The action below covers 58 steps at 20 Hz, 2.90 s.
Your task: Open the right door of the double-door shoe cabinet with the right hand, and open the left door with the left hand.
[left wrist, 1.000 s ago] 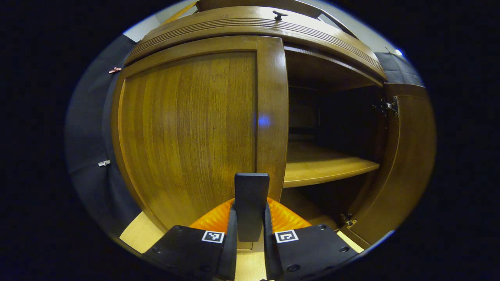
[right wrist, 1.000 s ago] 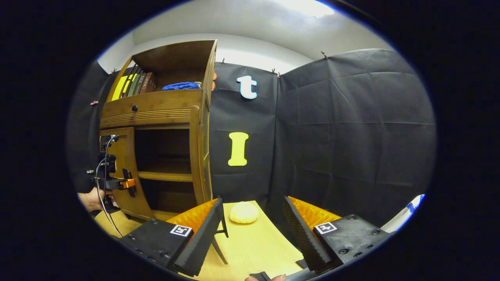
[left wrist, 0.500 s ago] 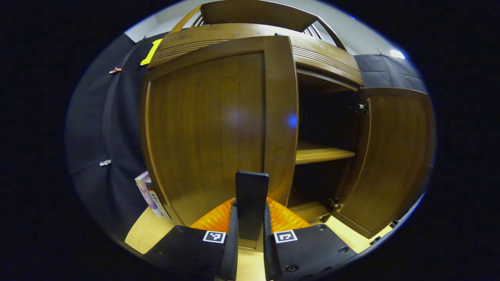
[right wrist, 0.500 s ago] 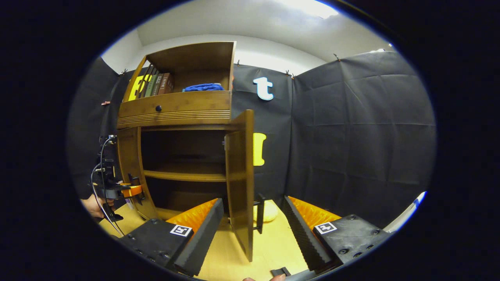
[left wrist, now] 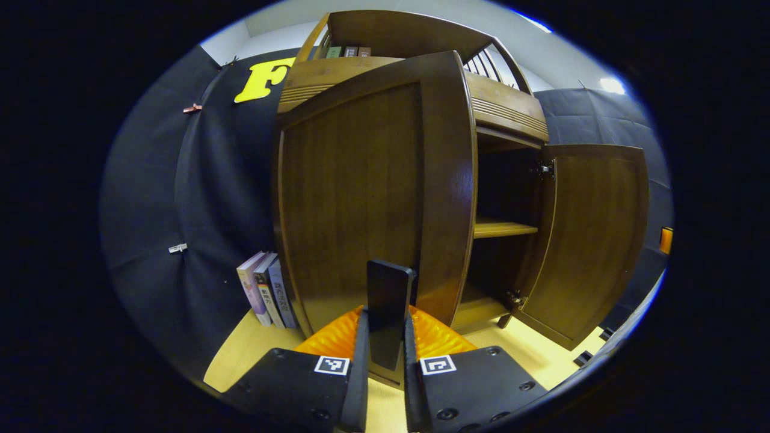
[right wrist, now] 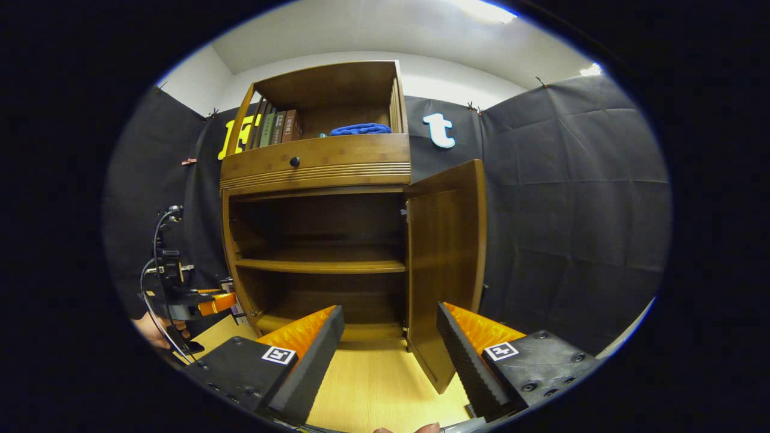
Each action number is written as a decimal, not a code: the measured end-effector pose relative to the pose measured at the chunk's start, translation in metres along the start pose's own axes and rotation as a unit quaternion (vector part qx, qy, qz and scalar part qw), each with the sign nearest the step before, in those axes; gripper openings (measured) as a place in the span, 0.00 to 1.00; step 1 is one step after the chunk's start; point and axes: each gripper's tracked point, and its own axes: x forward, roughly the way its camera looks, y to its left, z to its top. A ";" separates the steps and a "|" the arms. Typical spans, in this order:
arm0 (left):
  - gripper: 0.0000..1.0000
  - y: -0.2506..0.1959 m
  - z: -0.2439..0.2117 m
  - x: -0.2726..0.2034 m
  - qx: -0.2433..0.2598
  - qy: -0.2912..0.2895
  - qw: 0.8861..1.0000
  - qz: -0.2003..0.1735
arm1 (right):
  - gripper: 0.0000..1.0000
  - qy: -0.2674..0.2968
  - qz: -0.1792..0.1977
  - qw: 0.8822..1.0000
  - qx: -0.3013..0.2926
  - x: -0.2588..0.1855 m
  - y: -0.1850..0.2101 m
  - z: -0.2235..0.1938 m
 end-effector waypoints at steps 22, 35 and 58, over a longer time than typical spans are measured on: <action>0.13 0.119 -0.012 -0.067 -0.010 -0.007 0.997 0.073 | 0.98 0.030 0.083 0.996 -0.002 0.003 0.046 -0.014; 0.11 0.158 -0.010 -0.074 -0.025 -0.011 0.997 0.072 | 0.98 0.034 0.073 0.997 0.005 0.005 0.044 -0.013; 0.96 0.082 0.023 -0.160 -0.034 -0.064 0.992 0.105 | 0.98 0.000 0.079 0.997 0.000 0.009 0.034 0.011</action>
